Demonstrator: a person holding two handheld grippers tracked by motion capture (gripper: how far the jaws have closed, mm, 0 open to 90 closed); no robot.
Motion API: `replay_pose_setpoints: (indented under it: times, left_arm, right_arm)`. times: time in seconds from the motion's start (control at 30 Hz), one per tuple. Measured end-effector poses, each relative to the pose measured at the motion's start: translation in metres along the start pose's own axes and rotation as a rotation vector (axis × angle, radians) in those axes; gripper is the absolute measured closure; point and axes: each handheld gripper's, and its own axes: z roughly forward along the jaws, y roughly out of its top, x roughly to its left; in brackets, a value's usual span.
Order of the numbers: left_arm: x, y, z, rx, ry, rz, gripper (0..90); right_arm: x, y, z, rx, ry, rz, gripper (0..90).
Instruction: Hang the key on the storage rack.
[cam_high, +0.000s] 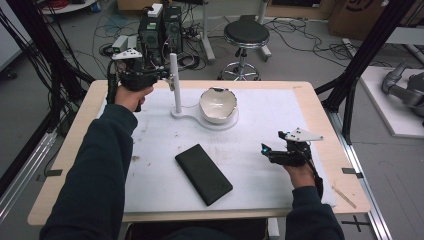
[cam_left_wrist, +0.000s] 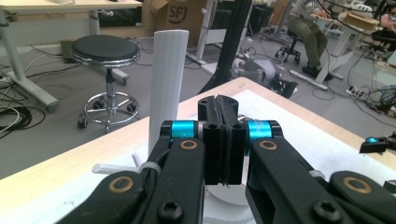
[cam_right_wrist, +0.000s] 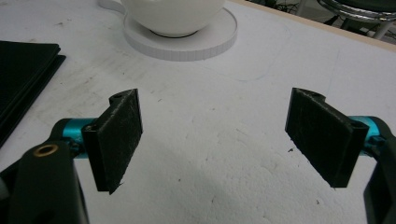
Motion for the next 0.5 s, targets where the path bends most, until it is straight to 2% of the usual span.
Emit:
replay_pose_setpoints:
  times: [0.23,0.3,0.33,0.4,0.47,0.5]
  left_arm:
    - [0.0081,-0.0019,0.0013,-0.022,-0.023,-0.072,88.5]
    - [0.0108,-0.0026,0.0019,-0.032,-0.023,-0.11,87.6]
    - [0.0101,-0.0028,0.003,-0.022,0.01,-0.11,87.6]
    - [0.0077,-0.0041,0.0058,0.007,0.057,-0.083,83.4]
    - [0.0061,-0.0053,0.0066,0.019,0.123,-0.055,72.2]
    - [0.0062,-0.0063,0.006,0.018,0.14,-0.049,63.1]
  right_arm:
    - [0.0004,-0.0004,0.0001,0.0,0.002,-0.002,19.0]
    - [0.0007,-0.0003,-0.0001,0.001,0.003,0.0,19.0]
    - [0.0007,-0.0003,-0.0001,0.001,0.003,0.0,19.0]
    - [0.0013,-0.0004,-0.0001,0.005,0.006,0.005,19.0]
    - [0.0011,-0.0006,0.0,0.008,0.006,0.002,19.0]
    - [0.0011,-0.0005,-0.0002,0.006,0.005,0.004,19.0]
